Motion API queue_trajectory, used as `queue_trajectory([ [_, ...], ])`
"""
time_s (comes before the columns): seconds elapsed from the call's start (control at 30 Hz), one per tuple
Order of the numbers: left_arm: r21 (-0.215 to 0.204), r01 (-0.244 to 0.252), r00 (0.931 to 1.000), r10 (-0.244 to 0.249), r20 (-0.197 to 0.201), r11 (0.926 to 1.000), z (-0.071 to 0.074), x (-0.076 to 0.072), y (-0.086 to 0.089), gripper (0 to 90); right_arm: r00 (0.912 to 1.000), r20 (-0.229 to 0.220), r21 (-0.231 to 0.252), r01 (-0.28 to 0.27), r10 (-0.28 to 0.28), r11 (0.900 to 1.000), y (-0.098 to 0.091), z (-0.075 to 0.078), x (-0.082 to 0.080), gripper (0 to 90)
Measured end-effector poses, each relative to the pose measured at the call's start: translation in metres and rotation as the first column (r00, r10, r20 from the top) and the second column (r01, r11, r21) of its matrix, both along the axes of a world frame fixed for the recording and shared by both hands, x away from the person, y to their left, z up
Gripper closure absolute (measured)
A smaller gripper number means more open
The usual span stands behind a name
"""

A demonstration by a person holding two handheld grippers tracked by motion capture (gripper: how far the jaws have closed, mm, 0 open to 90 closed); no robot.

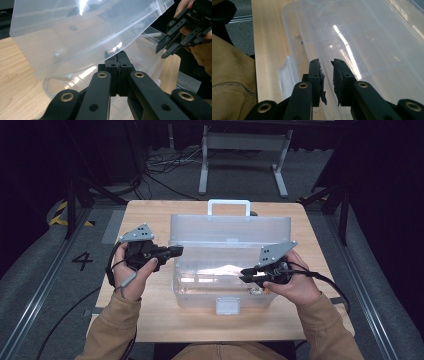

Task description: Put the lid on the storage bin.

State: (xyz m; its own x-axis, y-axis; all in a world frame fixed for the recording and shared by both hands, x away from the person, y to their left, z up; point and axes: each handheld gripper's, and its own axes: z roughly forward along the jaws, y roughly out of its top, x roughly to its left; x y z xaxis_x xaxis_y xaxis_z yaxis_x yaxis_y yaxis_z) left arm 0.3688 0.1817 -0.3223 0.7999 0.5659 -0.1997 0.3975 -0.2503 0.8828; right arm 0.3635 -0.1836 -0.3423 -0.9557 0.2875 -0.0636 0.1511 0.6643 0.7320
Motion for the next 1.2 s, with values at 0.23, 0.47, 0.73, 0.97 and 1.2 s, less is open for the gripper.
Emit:
queue_trajectory([
  [0.23,0.005,-0.003,0.9999,0.003,0.011,1.0,0.0,0.0,0.0,89.4,0.9988,-0.05,0.106,0.002,0.003,0.9944,-0.013,0.004,0.0,73.8],
  [0.47,0.01,-0.002,1.0,0.001,0.009,0.9999,0.001,-0.001,0.0,88.3,0.9984,-0.042,0.156,0.044,-0.038,0.9868,-0.028,0.008,0.002,68.6],
  [0.73,0.015,0.0,1.0,0.0,0.009,0.9999,0.001,0.0,0.0,88.7,0.983,-0.073,0.201,0.18,-0.168,0.963,-0.054,0.015,0.003,67.6],
  [0.97,0.018,0.003,1.0,-0.003,0.007,0.9998,0.001,-0.001,0.0,87.8,0.9499,-0.132,0.236,0.308,-0.283,0.9217,-0.077,0.02,0.004,78.5],
  [1.2,0.018,0.013,0.9999,-0.013,0.004,0.9998,0.002,-0.001,0.0,85.9,0.9267,-0.161,0.238,0.37,-0.339,0.898,-0.09,0.02,0.006,86.1],
])
